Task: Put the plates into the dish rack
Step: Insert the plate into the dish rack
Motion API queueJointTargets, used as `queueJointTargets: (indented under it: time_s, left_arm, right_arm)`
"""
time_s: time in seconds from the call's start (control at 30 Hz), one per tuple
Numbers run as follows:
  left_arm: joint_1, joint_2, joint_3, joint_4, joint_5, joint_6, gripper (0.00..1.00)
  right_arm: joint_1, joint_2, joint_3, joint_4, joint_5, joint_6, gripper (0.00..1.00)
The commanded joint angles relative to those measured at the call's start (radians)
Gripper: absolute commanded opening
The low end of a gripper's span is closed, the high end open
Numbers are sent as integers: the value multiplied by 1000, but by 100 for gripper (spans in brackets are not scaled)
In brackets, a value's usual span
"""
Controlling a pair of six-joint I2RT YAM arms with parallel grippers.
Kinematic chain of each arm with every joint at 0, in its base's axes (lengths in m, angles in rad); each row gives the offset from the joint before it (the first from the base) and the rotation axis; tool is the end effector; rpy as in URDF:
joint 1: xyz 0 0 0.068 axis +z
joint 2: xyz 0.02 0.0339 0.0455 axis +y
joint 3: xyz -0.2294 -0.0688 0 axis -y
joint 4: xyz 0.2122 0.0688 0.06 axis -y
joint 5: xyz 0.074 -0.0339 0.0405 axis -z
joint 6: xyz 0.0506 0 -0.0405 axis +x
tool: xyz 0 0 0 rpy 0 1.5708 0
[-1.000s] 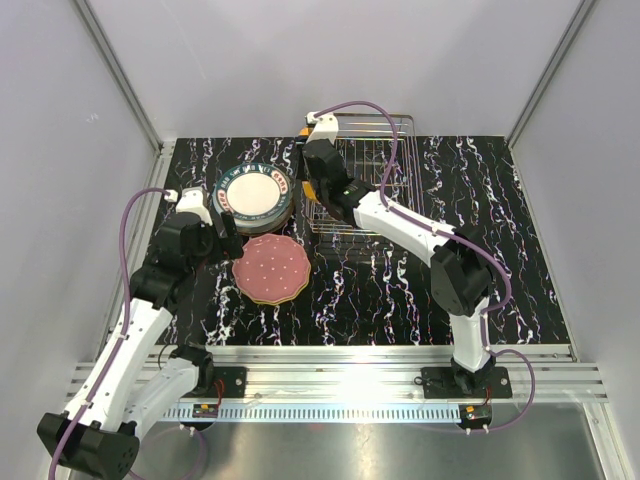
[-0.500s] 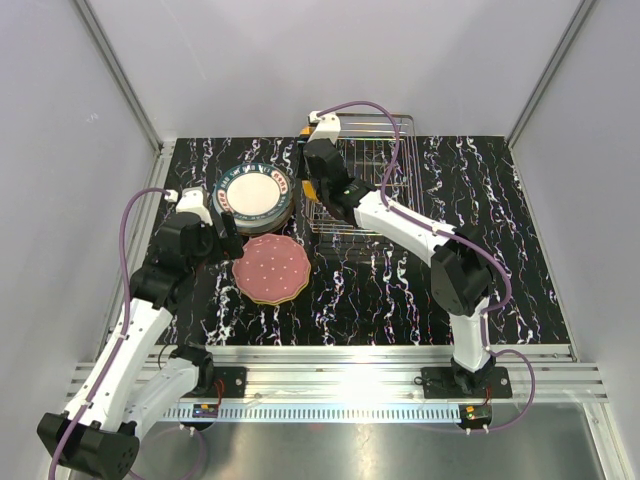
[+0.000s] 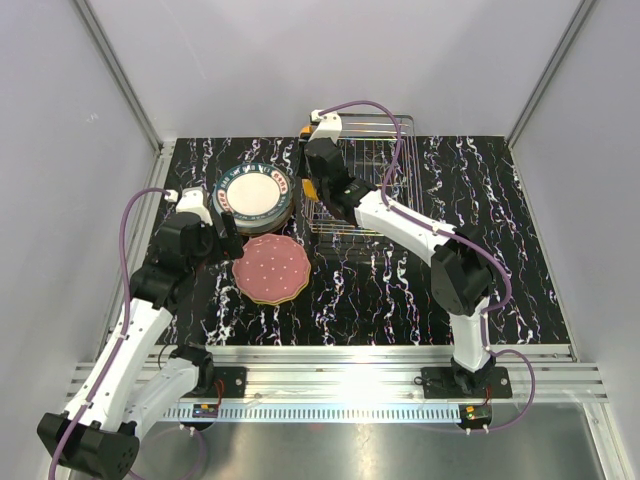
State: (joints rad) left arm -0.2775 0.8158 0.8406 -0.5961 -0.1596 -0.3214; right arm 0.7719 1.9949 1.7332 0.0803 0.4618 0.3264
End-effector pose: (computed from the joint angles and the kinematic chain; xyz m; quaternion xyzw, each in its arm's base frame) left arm 0.1731 -0.0410 0.2788 -0.0574 0.8739 -0.0741 0.4771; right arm 0.3398 0.2993 0.3041 -0.0223 0.7617 0.1753 0.6233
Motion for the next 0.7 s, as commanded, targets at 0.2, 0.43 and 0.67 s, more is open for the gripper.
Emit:
queueJointTargets:
  time_s: [0.2,0.43,0.67]
  left_arm:
    - [-2,3,2,44,23,13,99]
    - [-2,6,0,45,23,13,99]
    - [-2,9,3,45,28,13,99]
  right_arm:
    - [1,-113,28,219,6,25,0]
    - [1,-136,2,233,11,31,0]
    - [1,-182,-40,242,38,22,0]
